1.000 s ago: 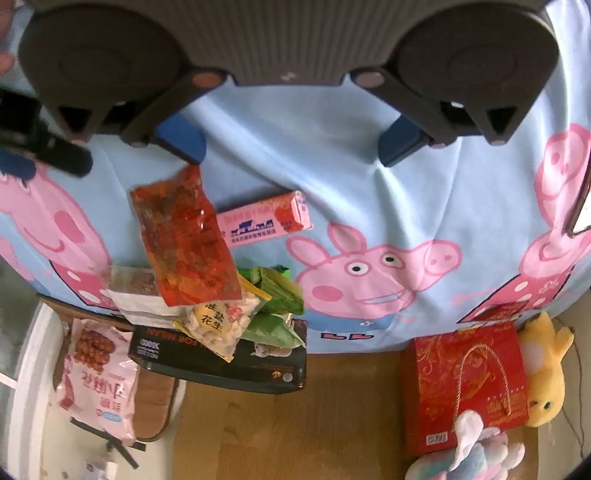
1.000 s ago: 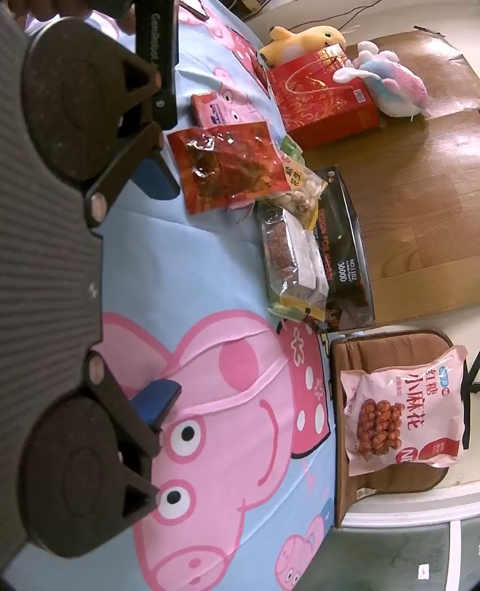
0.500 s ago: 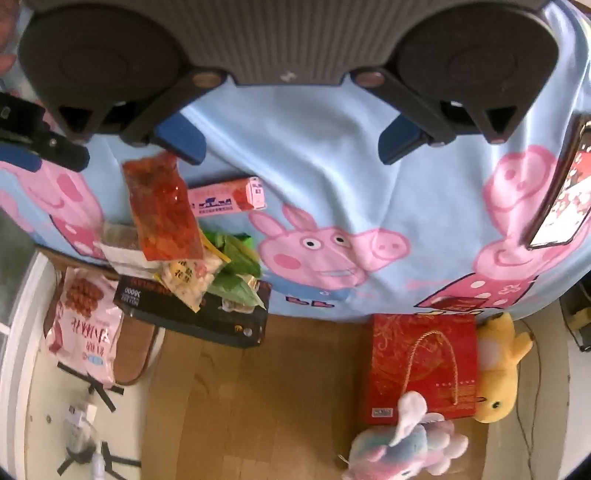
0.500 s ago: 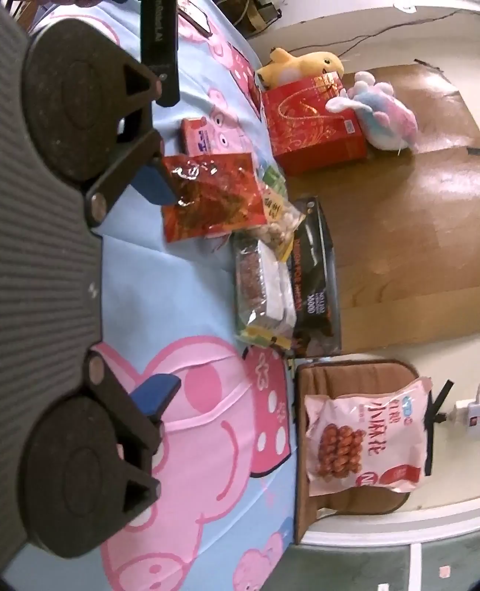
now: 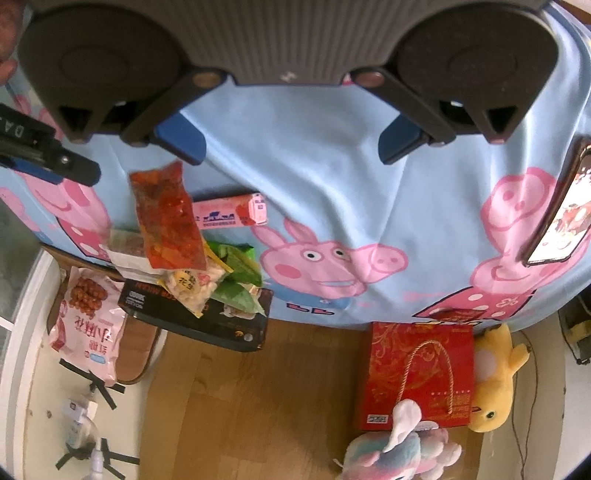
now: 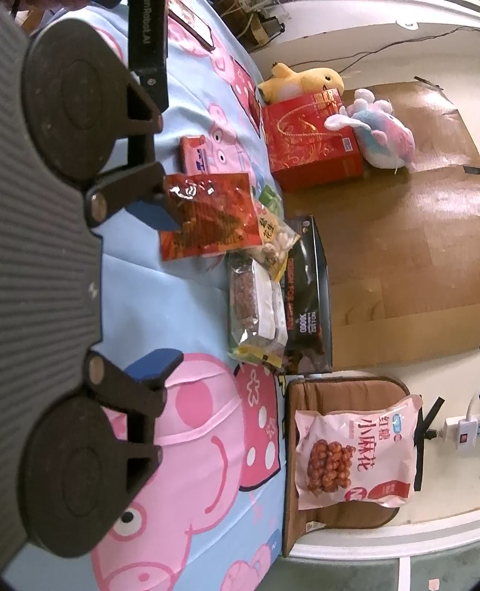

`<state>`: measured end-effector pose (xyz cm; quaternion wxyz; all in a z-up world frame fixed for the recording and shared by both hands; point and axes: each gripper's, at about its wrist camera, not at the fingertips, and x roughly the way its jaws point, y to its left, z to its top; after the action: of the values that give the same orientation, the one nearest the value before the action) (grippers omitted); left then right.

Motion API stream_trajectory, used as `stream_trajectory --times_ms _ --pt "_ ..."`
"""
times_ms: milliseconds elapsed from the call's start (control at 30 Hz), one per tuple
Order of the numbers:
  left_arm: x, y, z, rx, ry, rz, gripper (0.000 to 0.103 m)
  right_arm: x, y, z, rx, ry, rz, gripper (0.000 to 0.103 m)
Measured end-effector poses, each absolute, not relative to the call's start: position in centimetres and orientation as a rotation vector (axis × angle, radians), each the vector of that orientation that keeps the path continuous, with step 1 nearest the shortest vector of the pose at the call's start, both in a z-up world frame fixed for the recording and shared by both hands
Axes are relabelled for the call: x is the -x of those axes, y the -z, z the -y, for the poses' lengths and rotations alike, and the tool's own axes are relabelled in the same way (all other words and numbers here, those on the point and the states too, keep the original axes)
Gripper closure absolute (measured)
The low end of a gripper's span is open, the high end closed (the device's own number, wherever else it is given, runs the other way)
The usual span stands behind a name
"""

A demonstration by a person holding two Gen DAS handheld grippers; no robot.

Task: Organize snacks
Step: 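Move the open left tool toward the red-orange snack bag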

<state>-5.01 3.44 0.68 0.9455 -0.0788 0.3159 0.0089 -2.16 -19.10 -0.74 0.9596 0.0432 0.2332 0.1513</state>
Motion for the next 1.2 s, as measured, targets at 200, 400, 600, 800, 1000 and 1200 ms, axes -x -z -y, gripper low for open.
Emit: stream_trajectory --times_ms 200,400,600,800,1000,1200 --pt "5.0 -0.7 -3.4 0.166 0.003 -0.638 0.0 2.1 1.0 19.2 -0.106 -0.328 -0.487 0.034" --pt "5.0 -0.7 -3.1 0.156 0.009 -0.639 0.0 2.1 1.1 19.4 -0.11 -0.334 -0.484 0.034" --pt "4.7 -0.7 -3.4 0.162 -0.014 -0.646 0.0 2.1 1.1 19.4 -0.112 -0.331 -0.486 0.034" --pt "4.0 -1.5 -3.6 0.123 -0.046 -0.6 0.0 2.1 1.0 19.4 -0.107 -0.339 -0.487 0.034" --pt "2.7 -2.7 -3.7 0.068 -0.068 -0.561 0.0 2.2 1.0 19.4 -0.103 -0.334 -0.483 0.034" --pt "2.2 -3.0 -4.2 0.07 -0.052 -0.578 0.0 2.0 1.0 19.2 -0.097 -0.337 -0.485 0.034"
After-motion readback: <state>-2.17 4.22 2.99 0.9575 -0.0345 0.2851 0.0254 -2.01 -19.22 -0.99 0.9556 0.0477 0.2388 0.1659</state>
